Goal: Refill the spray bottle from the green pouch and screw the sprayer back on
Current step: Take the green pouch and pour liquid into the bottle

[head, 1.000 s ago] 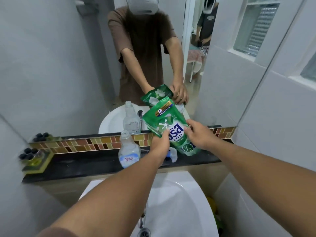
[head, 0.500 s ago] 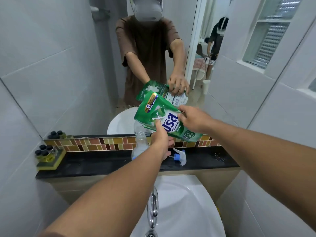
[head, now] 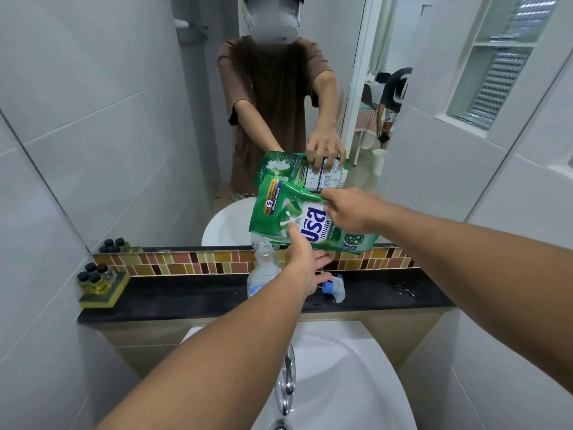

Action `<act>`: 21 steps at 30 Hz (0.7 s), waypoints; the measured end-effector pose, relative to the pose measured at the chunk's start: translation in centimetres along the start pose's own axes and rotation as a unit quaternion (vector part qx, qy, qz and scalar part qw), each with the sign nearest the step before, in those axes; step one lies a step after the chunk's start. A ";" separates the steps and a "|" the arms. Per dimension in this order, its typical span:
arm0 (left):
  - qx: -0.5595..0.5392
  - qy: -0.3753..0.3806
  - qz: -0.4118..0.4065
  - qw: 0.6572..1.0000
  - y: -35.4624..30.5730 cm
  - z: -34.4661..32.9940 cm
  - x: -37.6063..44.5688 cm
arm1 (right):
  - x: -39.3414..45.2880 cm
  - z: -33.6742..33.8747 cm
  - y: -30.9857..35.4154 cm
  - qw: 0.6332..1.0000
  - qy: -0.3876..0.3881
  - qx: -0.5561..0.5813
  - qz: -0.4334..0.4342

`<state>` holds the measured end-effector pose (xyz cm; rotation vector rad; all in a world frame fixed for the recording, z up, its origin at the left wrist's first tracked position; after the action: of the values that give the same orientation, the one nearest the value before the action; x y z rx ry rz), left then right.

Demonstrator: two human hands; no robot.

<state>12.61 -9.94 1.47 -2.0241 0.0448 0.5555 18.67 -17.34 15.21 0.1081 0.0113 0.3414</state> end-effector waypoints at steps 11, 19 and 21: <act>-0.048 0.013 -0.006 0.999 0.6 -0.7 0.3 | -0.4 0.6 0.8 0.998 -0.002 -0.055 0.011; -0.091 0.019 0.000 0.996 0.6 -1.1 0.7 | -0.3 1.4 1.3 0.997 -0.019 -0.079 0.017; -0.102 0.016 0.001 0.995 0.7 -1.2 0.8 | -0.3 1.7 1.5 0.996 -0.024 -0.085 0.018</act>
<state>13.60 -11.10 1.02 -2.2325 0.0097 0.5465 17.96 -16.24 17.01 -0.0520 -0.0671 0.3751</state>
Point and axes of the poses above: each hand's wrist, its own x-axis towards the middle knuckle, its own z-axis out of the back of the hand, y = z × x, the point moved 9 cm from there along x, towards the middle knuckle, and after that the axes turned 8 degrees about -z, right-handed, at the moved point
